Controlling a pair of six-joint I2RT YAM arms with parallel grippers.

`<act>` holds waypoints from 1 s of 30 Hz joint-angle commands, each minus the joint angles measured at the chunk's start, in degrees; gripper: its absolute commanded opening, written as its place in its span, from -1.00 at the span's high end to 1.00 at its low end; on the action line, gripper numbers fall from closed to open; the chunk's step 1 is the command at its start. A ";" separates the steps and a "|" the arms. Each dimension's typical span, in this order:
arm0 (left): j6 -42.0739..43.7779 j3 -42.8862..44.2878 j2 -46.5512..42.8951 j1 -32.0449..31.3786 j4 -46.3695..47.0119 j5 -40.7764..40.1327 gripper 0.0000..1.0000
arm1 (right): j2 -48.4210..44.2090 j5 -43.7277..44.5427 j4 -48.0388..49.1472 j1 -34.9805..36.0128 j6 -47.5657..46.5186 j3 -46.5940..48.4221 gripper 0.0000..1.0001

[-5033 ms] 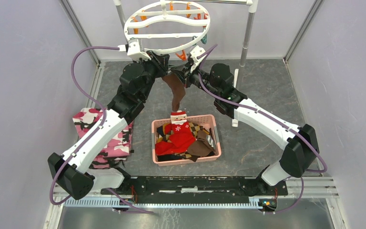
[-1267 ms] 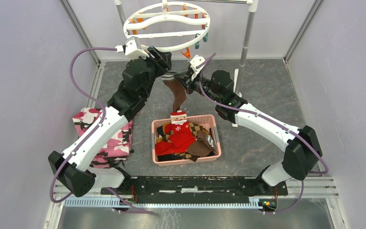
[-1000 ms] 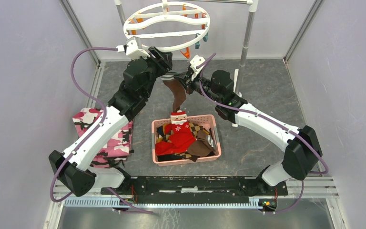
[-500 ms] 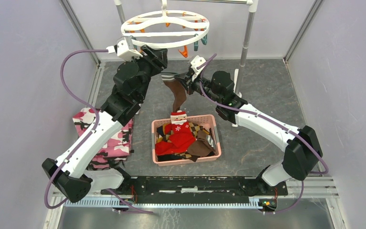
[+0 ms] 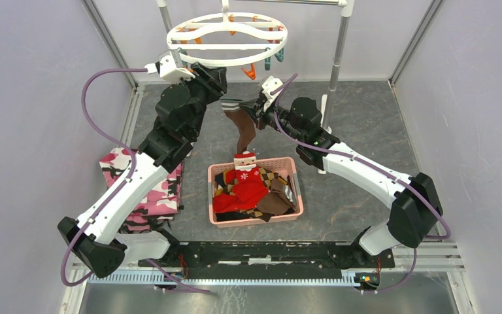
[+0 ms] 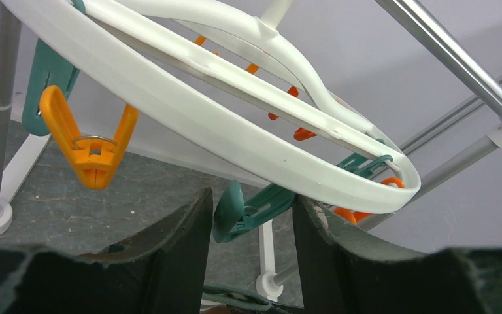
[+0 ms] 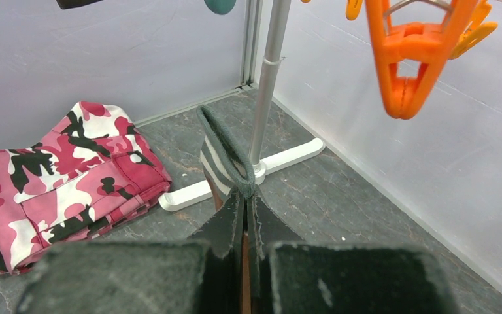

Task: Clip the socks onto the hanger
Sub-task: Open the clamp at the hanger, then clamp the sock onto the hanger.

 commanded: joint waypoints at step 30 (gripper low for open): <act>2.92 1.32 0.07 -0.18 0.76 -2.42 0.71 | -2.23 8.57 5.09 1.15 2.90 3.34 1.00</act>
